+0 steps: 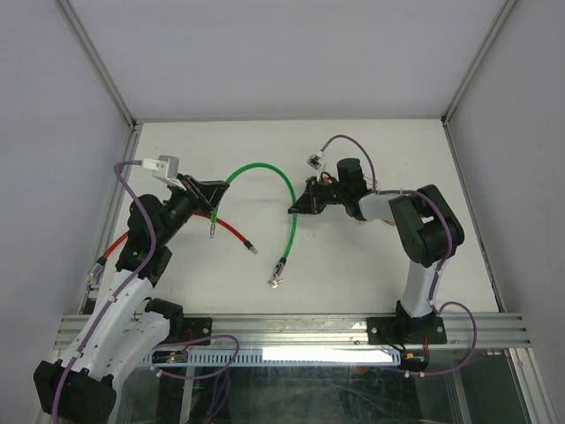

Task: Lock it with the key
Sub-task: Pick up the lock from the center of the board, then lock the lock.

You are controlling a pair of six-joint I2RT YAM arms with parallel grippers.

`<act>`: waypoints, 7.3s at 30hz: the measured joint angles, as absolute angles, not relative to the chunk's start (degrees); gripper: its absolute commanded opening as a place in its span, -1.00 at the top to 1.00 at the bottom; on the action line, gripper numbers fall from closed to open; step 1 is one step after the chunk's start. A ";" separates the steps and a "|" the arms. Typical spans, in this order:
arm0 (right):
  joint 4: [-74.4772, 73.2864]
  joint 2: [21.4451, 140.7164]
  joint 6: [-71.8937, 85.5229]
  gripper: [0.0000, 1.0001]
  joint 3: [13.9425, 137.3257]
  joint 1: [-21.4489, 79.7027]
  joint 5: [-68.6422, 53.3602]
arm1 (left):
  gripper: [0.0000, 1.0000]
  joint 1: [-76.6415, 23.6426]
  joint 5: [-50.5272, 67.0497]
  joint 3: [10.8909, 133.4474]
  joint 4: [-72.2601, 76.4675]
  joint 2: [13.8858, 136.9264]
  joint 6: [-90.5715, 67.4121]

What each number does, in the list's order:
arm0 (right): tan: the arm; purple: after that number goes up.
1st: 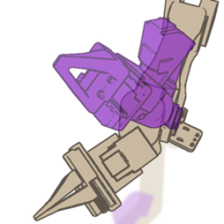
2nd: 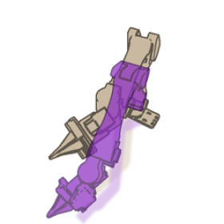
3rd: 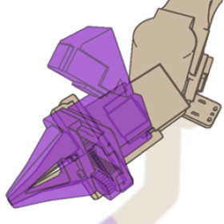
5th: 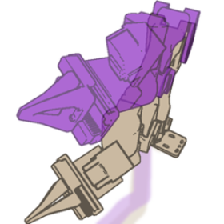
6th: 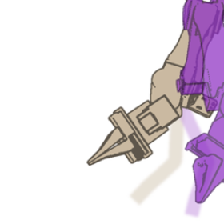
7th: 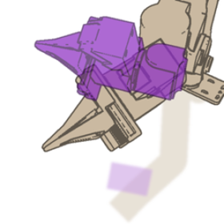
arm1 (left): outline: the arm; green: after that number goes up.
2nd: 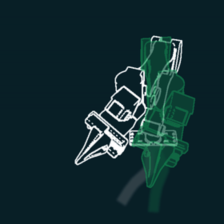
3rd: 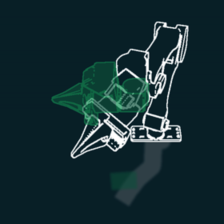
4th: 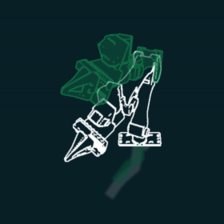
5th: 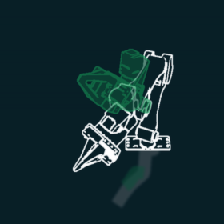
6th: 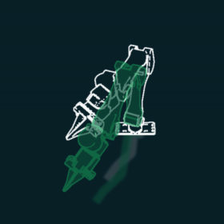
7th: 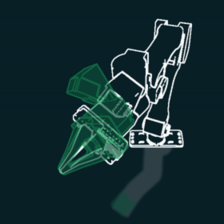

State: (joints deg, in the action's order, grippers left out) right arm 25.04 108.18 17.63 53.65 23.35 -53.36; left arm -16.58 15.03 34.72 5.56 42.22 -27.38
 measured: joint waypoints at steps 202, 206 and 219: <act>-69.38 74.43 -80.34 1.00 93.19 23.20 -41.82 | -0.96 -27.92 41.98 50.09 28.36 62.19 -21.91; -71.24 77.25 -80.53 1.00 95.33 30.20 -34.02 | -0.68 -28.64 42.54 59.99 21.76 66.15 -16.84; -72.10 78.81 -80.75 1.00 98.59 38.30 -22.02 | -0.26 -34.61 45.80 66.04 3.79 76.47 -9.23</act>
